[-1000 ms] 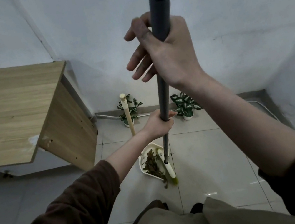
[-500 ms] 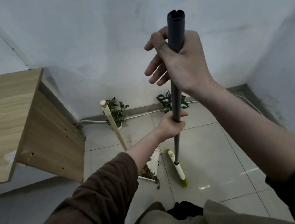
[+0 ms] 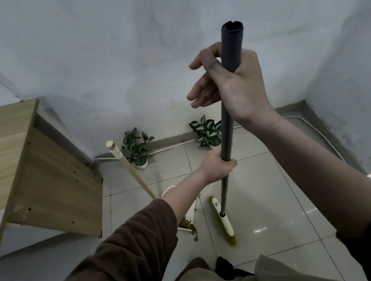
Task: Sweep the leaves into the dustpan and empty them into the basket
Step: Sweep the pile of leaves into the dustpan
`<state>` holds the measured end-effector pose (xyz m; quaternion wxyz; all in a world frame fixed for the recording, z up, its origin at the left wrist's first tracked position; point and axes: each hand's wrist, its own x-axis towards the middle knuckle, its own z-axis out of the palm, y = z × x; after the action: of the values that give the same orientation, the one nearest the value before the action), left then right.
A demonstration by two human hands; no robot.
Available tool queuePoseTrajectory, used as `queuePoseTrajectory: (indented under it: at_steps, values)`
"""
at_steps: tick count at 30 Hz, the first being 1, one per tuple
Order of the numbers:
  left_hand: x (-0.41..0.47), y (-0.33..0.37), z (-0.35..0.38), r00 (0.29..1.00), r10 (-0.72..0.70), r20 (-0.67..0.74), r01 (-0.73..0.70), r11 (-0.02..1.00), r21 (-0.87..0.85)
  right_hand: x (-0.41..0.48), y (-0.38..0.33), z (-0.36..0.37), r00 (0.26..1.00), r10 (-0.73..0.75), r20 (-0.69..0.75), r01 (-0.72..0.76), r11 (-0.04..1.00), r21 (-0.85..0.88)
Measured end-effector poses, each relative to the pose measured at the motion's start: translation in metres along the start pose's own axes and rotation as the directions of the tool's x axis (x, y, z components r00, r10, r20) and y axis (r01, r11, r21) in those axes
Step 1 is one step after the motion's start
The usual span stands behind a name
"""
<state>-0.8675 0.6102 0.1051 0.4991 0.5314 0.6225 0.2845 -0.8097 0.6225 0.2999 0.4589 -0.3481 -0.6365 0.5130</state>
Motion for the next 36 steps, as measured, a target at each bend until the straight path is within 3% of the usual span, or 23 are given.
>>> queuePoseTrajectory:
  at_steps: [5,9,13,19,24,28,31,36]
  values:
    - [0.006,-0.006,0.000,0.999,0.019,-0.048,-0.016,0.998,0.063,0.004,0.002,-0.001,1.000,-0.025,0.007,0.025,0.999,0.025]
    - [0.004,-0.006,-0.012,0.994,0.111,-0.018,-0.109,0.989,0.102,0.006,0.005,0.004,0.999,-0.042,-0.001,0.042,0.999,0.031]
    - [0.003,-0.014,-0.039,0.982,0.181,0.047,-0.186,0.924,0.334,0.011,0.008,0.010,0.998,-0.051,-0.028,0.052,0.998,0.031]
    - [-0.001,-0.046,-0.121,0.980,0.134,-0.145,-0.020,0.798,0.603,0.025,0.014,0.022,0.989,-0.060,-0.132,0.061,0.998,0.002]
    - [-0.007,-0.085,-0.206,0.916,0.128,-0.380,0.176,0.722,0.669,0.031,0.018,0.048,0.980,-0.066,-0.187,0.062,0.998,-0.029]
    - [-0.014,-0.122,-0.245,0.908,0.034,-0.417,0.294,0.656,0.695,0.033,0.021,0.075,0.979,-0.068,-0.194,0.058,0.997,-0.060]
    - [-0.014,-0.141,-0.260,0.916,-0.047,-0.398,0.311,0.709,0.633,0.032,0.023,0.093,0.977,-0.070,-0.203,0.055,0.996,-0.076]
    - [-0.009,-0.158,-0.270,0.939,-0.048,-0.341,0.193,0.894,0.405,0.027,0.025,0.112,0.970,-0.074,-0.232,0.049,0.993,-0.110]
